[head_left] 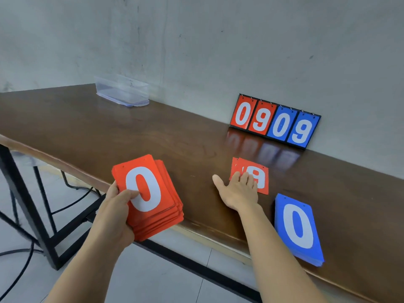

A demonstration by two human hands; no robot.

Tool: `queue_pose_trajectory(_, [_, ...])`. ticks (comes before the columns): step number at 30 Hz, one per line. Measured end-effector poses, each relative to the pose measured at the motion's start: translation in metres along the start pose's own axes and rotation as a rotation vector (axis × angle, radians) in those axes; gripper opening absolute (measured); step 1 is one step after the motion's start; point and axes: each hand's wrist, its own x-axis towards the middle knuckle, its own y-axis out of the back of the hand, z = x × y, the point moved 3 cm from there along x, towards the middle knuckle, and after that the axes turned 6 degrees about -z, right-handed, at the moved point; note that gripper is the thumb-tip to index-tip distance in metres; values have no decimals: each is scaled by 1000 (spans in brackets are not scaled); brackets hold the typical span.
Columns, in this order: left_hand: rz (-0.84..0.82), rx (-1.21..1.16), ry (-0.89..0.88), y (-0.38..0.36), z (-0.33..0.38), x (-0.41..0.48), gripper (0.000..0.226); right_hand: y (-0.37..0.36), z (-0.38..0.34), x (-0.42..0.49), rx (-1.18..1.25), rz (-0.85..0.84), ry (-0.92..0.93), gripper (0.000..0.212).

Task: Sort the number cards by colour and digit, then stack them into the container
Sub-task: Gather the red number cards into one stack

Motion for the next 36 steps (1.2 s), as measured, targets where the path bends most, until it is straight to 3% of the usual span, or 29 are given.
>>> queue_pose_trajectory(14, [20,-35,20,6,5,-11,45,-39,-47,-105,-172,50,632,87])
queue_pose_trajectory(16, [32,-38,22,7,4,-12,45,-37,-46,-107,-99,57,682,80])
queue_pose_trajectory(19, [46,-42,25,9,0,-14,46,-21,-33,-95,126,189,681,59])
queue_pose_trajectory(21, [57,-56,30,8,-4,-17,46,-10,-23,-79,151,264,556,57])
queue_pose_trajectory(24, [63,-85,32,1,-8,-23,45,-10,-17,-61,222,70,362,61])
queue_pose_trajectory(28, [74,-118,17,-10,-10,-29,42,-13,-32,-65,401,-25,451,58])
queue_pose_trajectory(36, [98,-147,-28,-18,-14,-33,46,-13,-54,-94,534,-88,596,37])
